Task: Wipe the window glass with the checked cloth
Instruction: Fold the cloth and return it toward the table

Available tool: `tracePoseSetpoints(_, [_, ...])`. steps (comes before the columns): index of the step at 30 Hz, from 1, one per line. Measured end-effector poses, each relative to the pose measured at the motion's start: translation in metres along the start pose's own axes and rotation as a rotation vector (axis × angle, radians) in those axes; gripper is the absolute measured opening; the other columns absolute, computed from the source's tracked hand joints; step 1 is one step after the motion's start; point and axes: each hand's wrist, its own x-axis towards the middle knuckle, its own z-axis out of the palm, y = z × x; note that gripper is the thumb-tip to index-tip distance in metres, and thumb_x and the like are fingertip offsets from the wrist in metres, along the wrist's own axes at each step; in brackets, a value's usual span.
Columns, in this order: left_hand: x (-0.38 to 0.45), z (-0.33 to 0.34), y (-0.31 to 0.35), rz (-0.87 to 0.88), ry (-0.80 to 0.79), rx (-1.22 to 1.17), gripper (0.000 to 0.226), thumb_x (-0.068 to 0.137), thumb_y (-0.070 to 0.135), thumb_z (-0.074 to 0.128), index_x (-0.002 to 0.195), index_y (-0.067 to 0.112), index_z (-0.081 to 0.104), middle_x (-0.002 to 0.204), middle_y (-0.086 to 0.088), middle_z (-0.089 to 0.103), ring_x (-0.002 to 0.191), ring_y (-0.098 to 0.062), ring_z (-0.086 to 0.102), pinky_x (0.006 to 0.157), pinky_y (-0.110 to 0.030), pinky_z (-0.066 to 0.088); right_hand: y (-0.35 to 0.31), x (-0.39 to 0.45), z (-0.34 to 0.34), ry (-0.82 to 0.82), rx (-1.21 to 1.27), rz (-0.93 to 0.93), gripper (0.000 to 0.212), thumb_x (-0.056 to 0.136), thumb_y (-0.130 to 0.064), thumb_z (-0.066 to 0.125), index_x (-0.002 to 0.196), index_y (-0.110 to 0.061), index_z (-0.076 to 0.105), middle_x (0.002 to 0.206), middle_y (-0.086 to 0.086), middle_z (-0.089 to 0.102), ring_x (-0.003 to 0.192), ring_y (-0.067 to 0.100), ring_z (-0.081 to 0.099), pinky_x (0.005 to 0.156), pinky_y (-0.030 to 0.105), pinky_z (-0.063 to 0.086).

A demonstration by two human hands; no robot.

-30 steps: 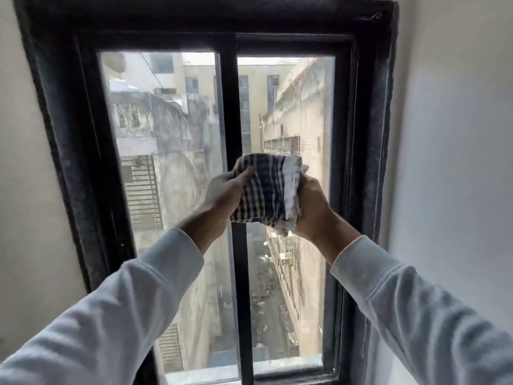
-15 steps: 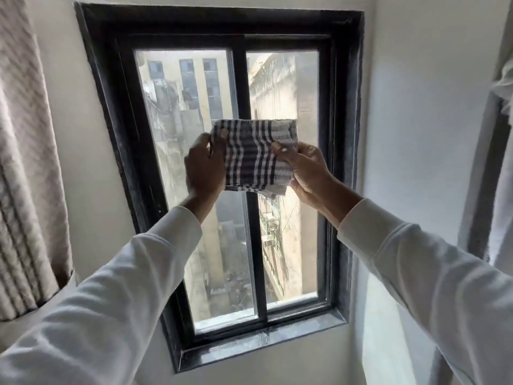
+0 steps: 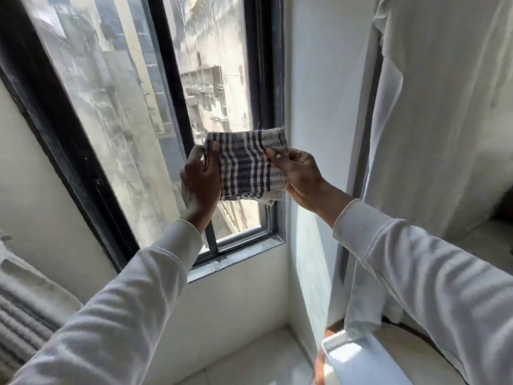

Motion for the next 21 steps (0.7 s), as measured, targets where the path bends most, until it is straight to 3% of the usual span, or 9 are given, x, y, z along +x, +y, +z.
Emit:
tracePoseSetpoints(2, [-0.05, 0.039, -0.014, -0.076, -0.082, -0.02, 0.05, 0.103, 0.062, 0.05, 0.098, 0.015, 0.068, 0.082, 0.003, 0.068, 0.077, -0.021, 0.064, 0.063, -0.03, 0.047, 0.026, -0.026, -0.049, 0.116, 0.012, 0.09, 0.02, 0.1, -0.012, 0.074, 0.114, 0.003, 0.076, 0.123, 0.027, 0.077, 0.11, 0.046, 0.075, 0.098, 0.064, 0.06])
tracePoseSetpoints(4, [-0.105, 0.081, -0.029, -0.129, -0.179, -0.024, 0.049, 0.102, 0.061, 0.051, 0.1, 0.016, 0.07, 0.079, 0.009, 0.066, 0.071, -0.014, 0.061, 0.057, -0.012, 0.04, 0.057, -0.055, -0.102, 0.227, -0.017, 0.164, 0.012, 0.098, -0.011, 0.077, 0.107, -0.003, 0.078, 0.109, 0.016, 0.083, 0.094, 0.034, 0.08, 0.087, 0.055, 0.065])
tracePoseSetpoints(8, [-0.217, 0.161, -0.073, -0.269, -0.428, 0.025, 0.048, 0.105, 0.06, 0.051, 0.092, 0.014, 0.061, 0.085, -0.002, 0.069, 0.08, -0.026, 0.061, 0.07, -0.041, 0.046, 0.134, -0.119, -0.212, 0.429, -0.137, 0.325, 0.006, 0.095, -0.014, 0.082, 0.098, -0.013, 0.078, 0.093, 0.004, 0.082, 0.083, 0.023, 0.079, 0.077, 0.042, 0.069])
tracePoseSetpoints(10, [-0.277, 0.195, -0.1, -0.353, -0.548, 0.068, 0.052, 0.105, 0.063, 0.047, 0.09, 0.015, 0.057, 0.088, -0.008, 0.071, 0.084, -0.032, 0.062, 0.077, -0.047, 0.049, 0.18, -0.152, -0.264, 0.469, -0.169, 0.409, 0.007, 0.095, -0.013, 0.082, 0.099, -0.016, 0.078, 0.089, -0.003, 0.082, 0.077, 0.015, 0.079, 0.069, 0.031, 0.066])
tracePoseSetpoints(12, [-0.339, 0.226, -0.13, -0.415, -0.662, 0.104, 0.052, 0.106, 0.065, 0.043, 0.092, 0.017, 0.059, 0.095, -0.011, 0.074, 0.088, -0.034, 0.065, 0.077, -0.045, 0.049, 0.231, -0.185, -0.312, 0.524, -0.206, 0.495, 0.013, 0.094, -0.009, 0.082, 0.1, -0.017, 0.075, 0.094, -0.002, 0.082, 0.078, 0.01, 0.078, 0.075, 0.029, 0.062])
tracePoseSetpoints(14, [-0.4, 0.257, -0.165, -0.483, -0.755, 0.139, 0.051, 0.107, 0.065, 0.04, 0.096, 0.02, 0.061, 0.1, -0.01, 0.076, 0.09, -0.034, 0.066, 0.076, -0.041, 0.046, 0.285, -0.214, -0.357, 0.582, -0.226, 0.579, 0.025, 0.094, -0.005, 0.081, 0.113, -0.015, 0.066, 0.116, 0.01, 0.077, 0.095, 0.017, 0.076, 0.08, 0.03, 0.06])
tracePoseSetpoints(16, [-0.456, 0.285, -0.205, -0.549, -0.817, 0.178, 0.052, 0.107, 0.064, 0.04, 0.094, 0.017, 0.058, 0.094, -0.009, 0.074, 0.09, -0.038, 0.067, 0.075, -0.043, 0.046, 0.339, -0.24, -0.393, 0.633, -0.265, 0.645, 0.04, 0.096, -0.002, 0.077, 0.128, -0.009, 0.055, 0.128, 0.014, 0.066, 0.108, 0.022, 0.067, 0.076, 0.021, 0.058])
tracePoseSetpoints(19, [-0.532, 0.322, -0.269, -0.612, -0.883, 0.23, 0.047, 0.11, 0.057, 0.044, 0.084, 0.018, 0.051, 0.092, -0.013, 0.074, 0.091, -0.041, 0.066, 0.074, -0.042, 0.038, 0.418, -0.271, -0.441, 0.667, -0.355, 0.732, 0.047, 0.098, 0.0, 0.073, 0.137, -0.001, 0.048, 0.118, 0.004, 0.059, 0.097, 0.013, 0.062, 0.063, 0.002, 0.049])
tracePoseSetpoints(21, [-0.569, 0.339, -0.31, -0.634, -0.909, 0.258, 0.044, 0.112, 0.051, 0.046, 0.083, 0.018, 0.052, 0.092, -0.015, 0.072, 0.092, -0.039, 0.063, 0.075, -0.041, 0.036, 0.467, -0.281, -0.465, 0.654, -0.431, 0.787, 0.04, 0.097, -0.002, 0.075, 0.129, -0.005, 0.051, 0.115, 0.005, 0.057, 0.087, 0.009, 0.058, 0.061, 0.002, 0.047])
